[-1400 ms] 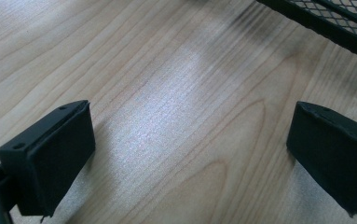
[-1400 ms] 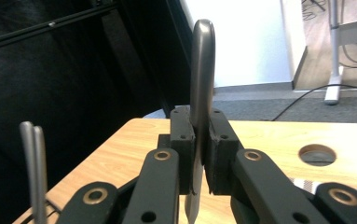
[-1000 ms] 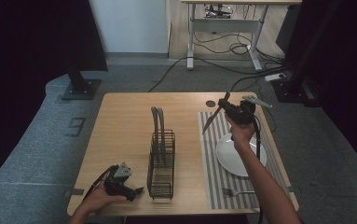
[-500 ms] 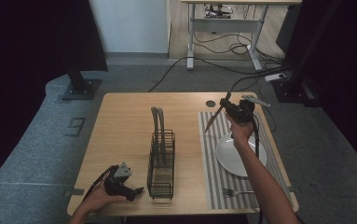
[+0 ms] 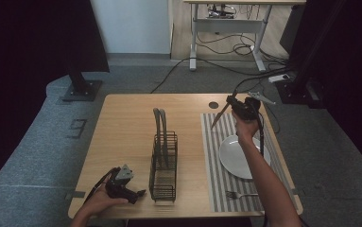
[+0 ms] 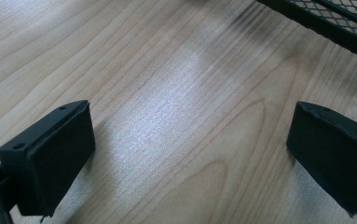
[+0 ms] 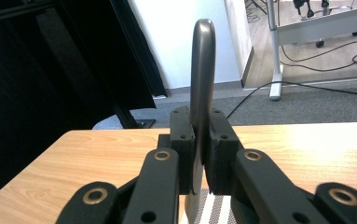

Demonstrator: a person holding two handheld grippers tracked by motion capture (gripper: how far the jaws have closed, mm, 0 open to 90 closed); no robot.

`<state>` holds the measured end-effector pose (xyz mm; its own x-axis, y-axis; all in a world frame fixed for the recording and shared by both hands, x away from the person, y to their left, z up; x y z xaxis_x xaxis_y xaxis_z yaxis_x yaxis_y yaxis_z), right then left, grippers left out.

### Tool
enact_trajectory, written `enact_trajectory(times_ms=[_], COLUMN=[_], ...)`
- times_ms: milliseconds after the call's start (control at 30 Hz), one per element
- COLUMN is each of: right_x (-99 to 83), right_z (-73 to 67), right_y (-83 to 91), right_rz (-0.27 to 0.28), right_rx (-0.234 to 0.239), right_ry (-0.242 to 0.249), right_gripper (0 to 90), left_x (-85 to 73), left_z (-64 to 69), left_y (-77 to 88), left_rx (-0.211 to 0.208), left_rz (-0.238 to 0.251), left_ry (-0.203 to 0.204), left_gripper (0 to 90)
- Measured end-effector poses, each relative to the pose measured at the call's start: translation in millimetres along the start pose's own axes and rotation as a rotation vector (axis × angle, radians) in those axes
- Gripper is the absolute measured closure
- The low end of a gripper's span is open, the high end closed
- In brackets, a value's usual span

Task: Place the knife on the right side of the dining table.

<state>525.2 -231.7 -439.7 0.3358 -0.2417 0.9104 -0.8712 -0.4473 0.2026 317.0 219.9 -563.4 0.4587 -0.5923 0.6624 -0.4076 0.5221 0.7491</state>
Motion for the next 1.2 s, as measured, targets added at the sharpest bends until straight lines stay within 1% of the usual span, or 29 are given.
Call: enact_trajectory(times_ms=[133, 267, 433, 567, 867, 1033, 1200], right_x=[-2.4, -3.0, -4.4, -6.0, -6.9, -8.2, -7.9], right_z=[5.4, 11.1, 14.3, 13.6, 12.4, 12.7, 17.8], right_y=[-2.7, -3.6, -5.2, -6.4, -7.5, -8.6, -7.0], right_rz=[-0.01, 0.001, -0.001, -0.007, -0.002, -0.011, -0.017], right_rx=[-0.015, -0.036, -0.041, -0.035, -0.022, -0.017, -0.024], right_ry=[-0.008, -0.019, -0.025, -0.02, -0.035, -0.034, -0.05], right_gripper=[83.0, 83.0, 82.9, 82.9, 82.9, 82.9, 82.8], left_x=[0.0, 0.0, 0.0, 0.0, 0.0, 0.0, 0.0], left_z=[0.0, 0.1, 0.0, 0.1, 0.0, 0.1, 0.1], left_y=[0.0, 0.0, 0.0, 0.0, 0.0, 0.0, 0.0], left_rx=[0.0, 0.0, 0.0, 0.0, 0.0, 0.0, 0.0], left_rz=[0.0, 0.0, 0.0, 0.0, 0.0, 0.0, 0.0], left_ry=[0.0, 0.0, 0.0, 0.0, 0.0, 0.0, 0.0], left_gripper=[0.8, 0.8, 0.8, 0.8, 0.8, 0.8, 0.8])
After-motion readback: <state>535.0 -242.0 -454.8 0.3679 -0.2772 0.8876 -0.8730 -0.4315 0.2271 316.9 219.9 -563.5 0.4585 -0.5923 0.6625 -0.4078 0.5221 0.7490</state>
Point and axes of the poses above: each handheld gripper's, and its own axes: y roughly backward along the jaws, x roughly out of its top, z roughly to its right, the point moved 2 cm from there along -y, roughly forward along the jaws, and after that the axes turned 1 degree about -y, right-handed, at the moved point
